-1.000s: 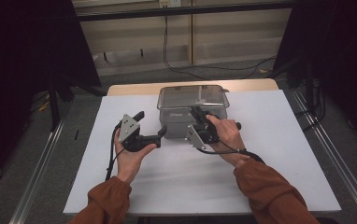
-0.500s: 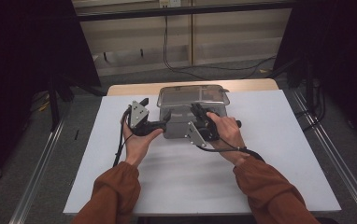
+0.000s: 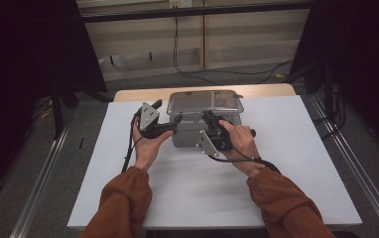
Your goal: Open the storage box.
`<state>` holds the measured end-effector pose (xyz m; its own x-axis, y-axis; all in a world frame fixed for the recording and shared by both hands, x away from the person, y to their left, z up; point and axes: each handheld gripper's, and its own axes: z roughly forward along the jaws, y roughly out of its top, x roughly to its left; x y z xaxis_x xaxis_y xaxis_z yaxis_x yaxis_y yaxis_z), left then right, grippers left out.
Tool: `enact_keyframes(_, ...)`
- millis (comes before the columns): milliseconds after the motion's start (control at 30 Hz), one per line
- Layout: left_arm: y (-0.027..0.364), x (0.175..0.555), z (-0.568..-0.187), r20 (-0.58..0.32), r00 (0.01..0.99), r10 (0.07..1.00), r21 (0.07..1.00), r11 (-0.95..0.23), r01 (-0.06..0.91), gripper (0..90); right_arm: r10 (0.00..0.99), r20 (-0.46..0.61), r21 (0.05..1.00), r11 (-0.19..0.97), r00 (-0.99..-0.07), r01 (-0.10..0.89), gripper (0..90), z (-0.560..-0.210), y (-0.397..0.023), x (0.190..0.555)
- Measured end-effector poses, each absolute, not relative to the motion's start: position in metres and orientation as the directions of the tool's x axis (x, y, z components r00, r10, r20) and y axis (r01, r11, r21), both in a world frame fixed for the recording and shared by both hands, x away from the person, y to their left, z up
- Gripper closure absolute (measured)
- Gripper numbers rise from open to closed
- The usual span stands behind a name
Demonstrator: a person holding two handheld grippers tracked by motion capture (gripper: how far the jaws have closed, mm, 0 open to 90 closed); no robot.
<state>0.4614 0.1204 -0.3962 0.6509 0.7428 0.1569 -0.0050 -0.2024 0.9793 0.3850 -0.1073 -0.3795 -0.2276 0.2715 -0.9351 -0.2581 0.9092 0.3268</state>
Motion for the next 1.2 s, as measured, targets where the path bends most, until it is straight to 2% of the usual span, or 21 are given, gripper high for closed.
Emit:
enact_keyframes(33, 0.121, 0.461, -0.396, 0.163, 0.654, 0.739, 0.978, -0.208, -0.009, 17.5, 0.274, -0.934, 0.329, 0.909, -0.229, -0.257, 80.4, -0.380, -0.107, 0.385)
enact_keyframes(233, 0.117, 0.459, -0.398, 0.189, 0.671, 0.717, 0.973, -0.228, -0.031, 31.1, 0.293, -0.925, 0.352, 0.899, -0.242, -0.261, 78.8, -0.382, -0.110, 0.385)
enact_keyframes(400, 0.115, 0.459, -0.400, 0.206, 0.677, 0.706, 0.969, -0.246, -0.039, 34.1, 0.305, -0.918, 0.367, 0.895, -0.253, -0.252, 75.9, -0.385, -0.112, 0.387)
enact_keyframes(533, 0.118, 0.460, -0.400, 0.209, 0.673, 0.709, 0.967, -0.251, -0.037, 38.2, 0.337, -0.903, 0.398, 0.889, -0.267, -0.227, 69.0, -0.387, -0.118, 0.388)
enact_keyframes(600, 0.119, 0.461, -0.400, 0.198, 0.673, 0.713, 0.970, -0.242, -0.030, 40.1, 0.385, -0.875, 0.450, 0.870, -0.292, -0.202, 62.0, -0.387, -0.123, 0.388)
enact_keyframes(633, 0.119, 0.461, -0.400, 0.198, 0.673, 0.713, 0.970, -0.242, -0.030, 40.3, 0.385, -0.875, 0.450, 0.870, -0.292, -0.202, 62.0, -0.387, -0.123, 0.388)
enact_keyframes(667, 0.119, 0.461, -0.400, 0.197, 0.672, 0.714, 0.970, -0.241, -0.029, 40.3, 0.409, -0.860, 0.475, 0.861, -0.305, -0.185, 56.7, -0.388, -0.127, 0.389)
enact_keyframes(700, 0.119, 0.461, -0.400, 0.199, 0.671, 0.714, 0.970, -0.242, -0.031, 40.3, 0.409, -0.860, 0.475, 0.861, -0.305, -0.185, 56.7, -0.388, -0.127, 0.389)
enact_keyframes(733, 0.119, 0.461, -0.400, 0.201, 0.670, 0.715, 0.970, -0.242, -0.033, 40.5, 0.445, -0.835, 0.514, 0.841, -0.325, -0.168, 48.9, -0.388, -0.131, 0.390)
enact_keyframes(767, 0.119, 0.460, -0.400, 0.202, 0.669, 0.715, 0.970, -0.243, -0.033, 40.5, 0.445, -0.835, 0.514, 0.841, -0.325, -0.168, 48.9, -0.388, -0.131, 0.390)
enact_keyframes(800, 0.119, 0.460, -0.400, 0.200, 0.668, 0.716, 0.970, -0.239, -0.034, 40.7, 0.492, -0.801, 0.565, 0.811, -0.342, -0.154, 43.6, -0.389, -0.135, 0.389)
enact_keyframes(833, 0.119, 0.460, -0.400, 0.199, 0.668, 0.717, 0.971, -0.238, -0.034, 40.7, 0.492, -0.801, 0.565, 0.811, -0.342, -0.154, 43.6, -0.389, -0.135, 0.389)
enact_keyframes(900, 0.119, 0.461, -0.400, 0.193, 0.668, 0.719, 0.972, -0.232, -0.031, 40.7, 0.538, -0.759, 0.615, 0.777, -0.366, -0.135, 35.6, -0.388, -0.141, 0.388)
enact_keyframes(1100, 0.119, 0.461, -0.399, 0.187, 0.668, 0.720, 0.973, -0.228, -0.027, 40.6, 0.605, -0.694, 0.685, 0.722, -0.391, -0.097, 26.8, -0.387, -0.152, 0.391)
enact_keyframes(1200, 0.119, 0.461, -0.399, 0.189, 0.668, 0.720, 0.973, -0.227, -0.030, 40.7, 0.661, -0.618, 0.745, 0.665, -0.426, -0.050, 21.8, -0.387, -0.159, 0.395)
